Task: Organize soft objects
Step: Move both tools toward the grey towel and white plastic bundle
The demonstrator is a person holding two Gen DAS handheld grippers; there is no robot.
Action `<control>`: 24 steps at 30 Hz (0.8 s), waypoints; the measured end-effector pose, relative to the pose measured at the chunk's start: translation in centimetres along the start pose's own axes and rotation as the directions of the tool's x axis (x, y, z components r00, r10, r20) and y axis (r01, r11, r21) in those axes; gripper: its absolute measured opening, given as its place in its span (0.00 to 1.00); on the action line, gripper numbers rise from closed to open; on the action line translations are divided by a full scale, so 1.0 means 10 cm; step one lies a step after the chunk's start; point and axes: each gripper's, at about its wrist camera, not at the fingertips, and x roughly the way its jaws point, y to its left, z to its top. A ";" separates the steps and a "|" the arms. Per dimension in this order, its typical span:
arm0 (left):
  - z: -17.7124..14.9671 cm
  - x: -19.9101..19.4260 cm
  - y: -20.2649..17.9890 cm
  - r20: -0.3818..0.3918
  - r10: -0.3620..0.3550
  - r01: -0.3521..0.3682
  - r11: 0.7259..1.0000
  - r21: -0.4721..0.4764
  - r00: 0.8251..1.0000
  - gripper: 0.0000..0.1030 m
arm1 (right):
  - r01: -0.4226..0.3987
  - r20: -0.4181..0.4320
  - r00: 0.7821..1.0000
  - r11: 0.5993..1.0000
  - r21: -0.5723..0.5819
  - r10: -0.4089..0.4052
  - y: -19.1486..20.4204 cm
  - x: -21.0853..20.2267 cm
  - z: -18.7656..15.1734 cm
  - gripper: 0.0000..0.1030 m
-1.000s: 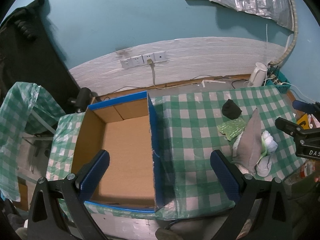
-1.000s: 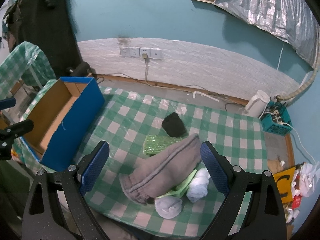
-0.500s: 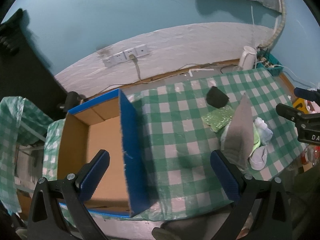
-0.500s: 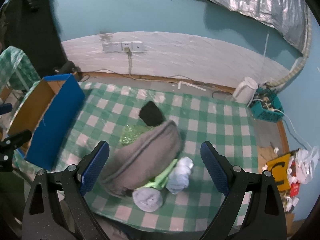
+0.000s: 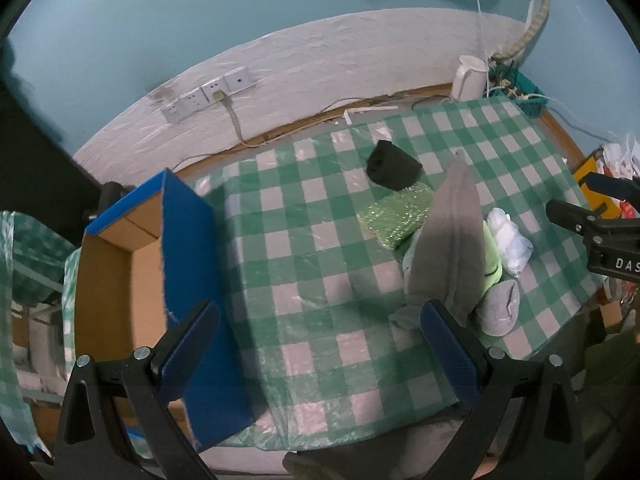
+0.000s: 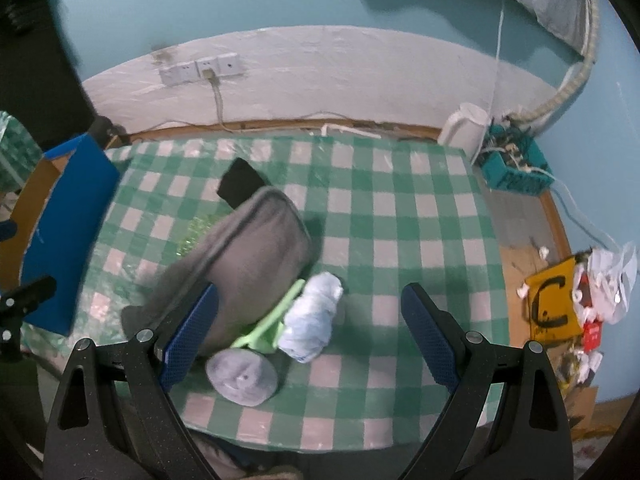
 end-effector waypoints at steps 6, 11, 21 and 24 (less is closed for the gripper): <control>0.06 0.15 -0.20 -0.011 -0.005 0.005 1.000 0.031 1.000 0.99 | 0.018 -0.049 0.999 0.999 0.031 -0.016 -0.13 0.22 -0.03 0.89; 0.13 0.30 -0.31 -0.025 -0.022 0.023 0.999 0.033 0.999 0.99 | 0.032 -0.089 0.996 0.998 0.048 -0.028 -0.20 0.40 -0.06 0.89; 0.22 0.69 -0.50 -0.081 -0.039 0.043 0.998 0.043 0.996 0.99 | 0.036 -0.160 0.987 0.998 0.050 -0.027 -0.26 0.74 -0.14 0.89; 0.22 0.77 -0.52 -0.099 -0.050 0.055 0.998 0.039 0.994 0.99 | 0.030 -0.180 0.983 0.998 0.049 -0.021 -0.26 0.83 -0.17 0.88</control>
